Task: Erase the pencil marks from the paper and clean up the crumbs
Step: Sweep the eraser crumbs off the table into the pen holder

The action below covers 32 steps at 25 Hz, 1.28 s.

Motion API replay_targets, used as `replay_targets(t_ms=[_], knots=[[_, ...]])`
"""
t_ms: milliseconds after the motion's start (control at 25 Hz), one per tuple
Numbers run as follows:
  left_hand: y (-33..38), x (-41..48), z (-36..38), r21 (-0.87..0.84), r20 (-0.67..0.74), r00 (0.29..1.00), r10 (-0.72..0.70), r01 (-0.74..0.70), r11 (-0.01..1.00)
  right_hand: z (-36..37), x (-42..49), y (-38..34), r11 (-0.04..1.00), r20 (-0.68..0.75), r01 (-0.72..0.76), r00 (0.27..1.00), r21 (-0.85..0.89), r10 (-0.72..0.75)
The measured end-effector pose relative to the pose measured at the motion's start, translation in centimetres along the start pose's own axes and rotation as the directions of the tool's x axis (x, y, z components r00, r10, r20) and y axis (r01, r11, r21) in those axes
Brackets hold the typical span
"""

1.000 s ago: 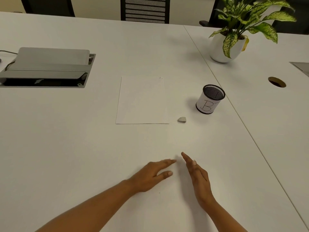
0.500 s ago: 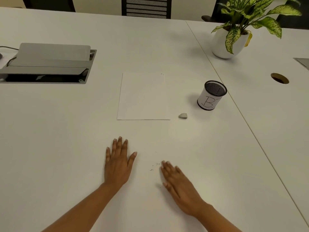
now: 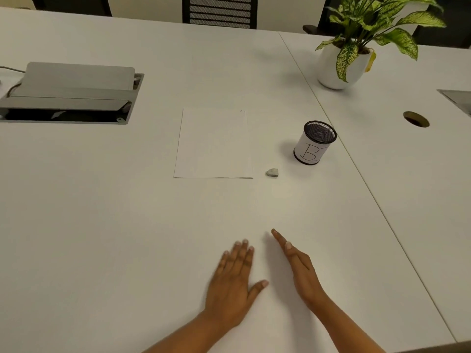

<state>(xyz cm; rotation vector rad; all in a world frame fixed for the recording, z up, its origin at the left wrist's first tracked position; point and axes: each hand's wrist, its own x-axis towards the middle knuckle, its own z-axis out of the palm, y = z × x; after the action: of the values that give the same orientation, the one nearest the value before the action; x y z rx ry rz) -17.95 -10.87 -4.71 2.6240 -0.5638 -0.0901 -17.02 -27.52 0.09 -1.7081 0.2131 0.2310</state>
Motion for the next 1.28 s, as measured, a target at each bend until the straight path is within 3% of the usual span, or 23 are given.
replay_targets(t_ms=[160,280,400,520,600,680,840,920,1120,1280], knots=[[1.0,-0.7,-0.8,-0.107,-0.059,0.998,0.025,-0.031,0.994,-0.8,0.0,0.1,0.999,0.021,-0.012,1.0,0.035,0.011],[-1.3,0.5,-1.5,0.002,-0.157,0.967,-0.202,0.205,0.979,-1.5,-0.2,0.2,0.994,0.01,-0.024,1.0,0.105,0.024],[-0.8,0.8,-2.1,0.088,0.05,0.951,-0.304,0.299,0.95,-1.9,-0.3,0.3,0.989,0.016,-0.027,1.0,0.143,0.025],[2.1,-0.7,-0.8,0.041,0.117,0.966,-0.233,0.229,0.972,-2.2,-0.5,0.7,0.99,0.027,0.005,1.0,0.141,-0.009],[3.9,-1.8,-0.3,-0.075,0.095,0.99,-0.105,0.112,0.991,-2.3,-0.5,1.0,0.99,0.028,0.031,0.999,0.137,-0.035],[3.9,-1.6,-0.7,-0.201,0.118,0.991,-0.069,0.092,0.975,-2.3,-0.5,1.3,0.986,0.014,0.04,0.999,0.164,-0.043],[-0.5,2.9,-1.8,-0.059,-0.062,0.955,-0.291,0.287,0.956,-2.3,-0.4,1.4,0.98,0.018,0.039,0.999,0.195,-0.043],[-2.7,5.2,-2.9,0.045,-0.039,0.942,-0.335,0.336,0.941,-2.5,-0.5,1.6,0.988,-0.014,0.049,0.999,0.144,-0.048],[-0.9,4.7,-2.5,0.129,0.124,0.986,-0.109,0.093,0.987,-4.1,-1.0,2.8,0.989,-0.191,0.146,0.971,0.009,-0.142],[3.5,-0.5,-1.2,-0.042,0.245,0.968,0.056,-0.047,0.998,-4.4,-0.9,3.0,0.99,-0.189,0.138,0.973,0.008,-0.134]])
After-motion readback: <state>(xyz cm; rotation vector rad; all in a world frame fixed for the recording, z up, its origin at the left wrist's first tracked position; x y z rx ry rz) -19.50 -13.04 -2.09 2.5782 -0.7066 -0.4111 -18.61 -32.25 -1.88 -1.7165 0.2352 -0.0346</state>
